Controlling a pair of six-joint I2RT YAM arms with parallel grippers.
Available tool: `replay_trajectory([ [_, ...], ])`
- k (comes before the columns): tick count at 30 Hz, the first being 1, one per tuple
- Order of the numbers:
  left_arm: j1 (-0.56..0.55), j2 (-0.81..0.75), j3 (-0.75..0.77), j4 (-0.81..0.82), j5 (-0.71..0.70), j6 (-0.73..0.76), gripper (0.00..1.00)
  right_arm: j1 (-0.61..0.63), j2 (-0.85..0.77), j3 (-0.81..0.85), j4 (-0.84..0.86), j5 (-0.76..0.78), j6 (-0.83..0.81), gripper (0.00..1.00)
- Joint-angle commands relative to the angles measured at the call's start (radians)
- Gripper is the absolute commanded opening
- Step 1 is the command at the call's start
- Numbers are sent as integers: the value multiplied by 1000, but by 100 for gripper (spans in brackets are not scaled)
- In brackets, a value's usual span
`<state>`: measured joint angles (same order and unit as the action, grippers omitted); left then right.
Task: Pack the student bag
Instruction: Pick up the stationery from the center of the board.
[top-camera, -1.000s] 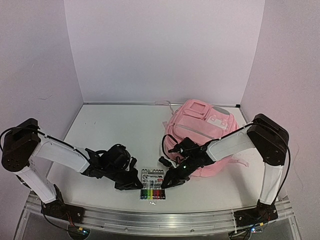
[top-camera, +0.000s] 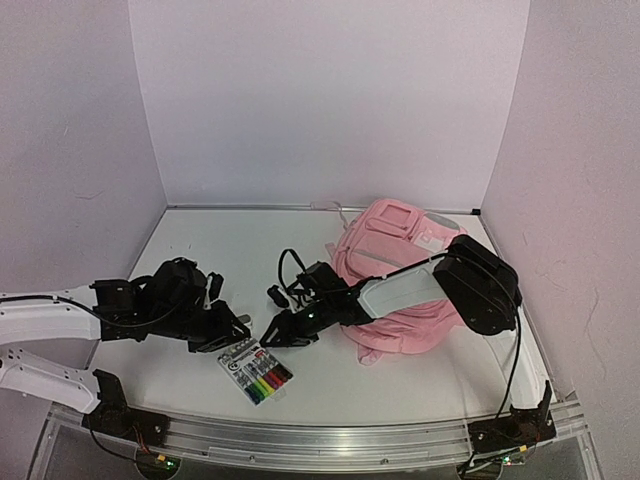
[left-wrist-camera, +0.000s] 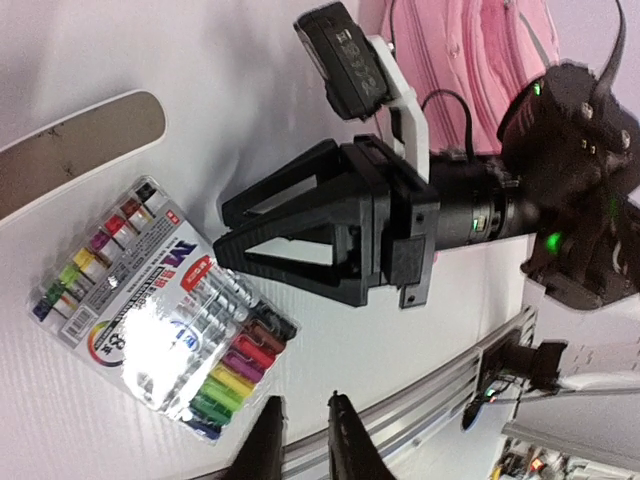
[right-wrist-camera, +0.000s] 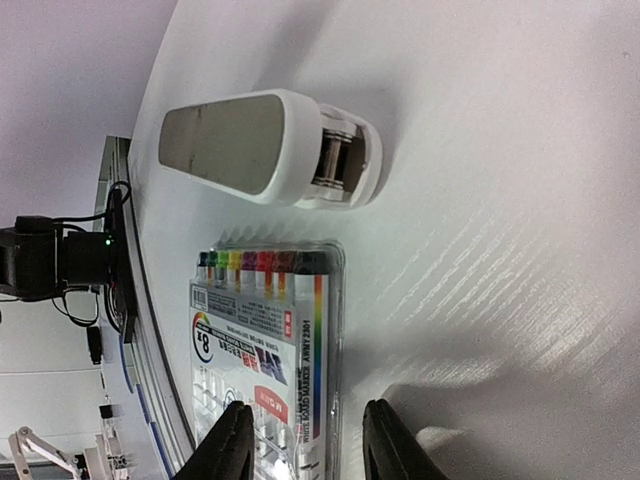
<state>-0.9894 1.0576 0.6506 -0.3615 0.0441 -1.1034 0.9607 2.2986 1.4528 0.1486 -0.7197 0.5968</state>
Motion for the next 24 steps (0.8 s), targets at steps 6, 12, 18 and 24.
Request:
replay_trajectory([
  [6,-83,-215,-121,-161,-83,-284,73,1,-113,-152,-69,58,-32,65],
  [12,-104,-55,-111,-190,-82,-362,76,20,-110,-168,-83,18,-48,67],
  [18,-109,32,-172,-89,-107,-475,73,32,-52,-117,-119,-9,-70,72],
  [24,-109,39,-325,243,-128,-484,65,36,25,-90,-144,-81,-73,72],
])
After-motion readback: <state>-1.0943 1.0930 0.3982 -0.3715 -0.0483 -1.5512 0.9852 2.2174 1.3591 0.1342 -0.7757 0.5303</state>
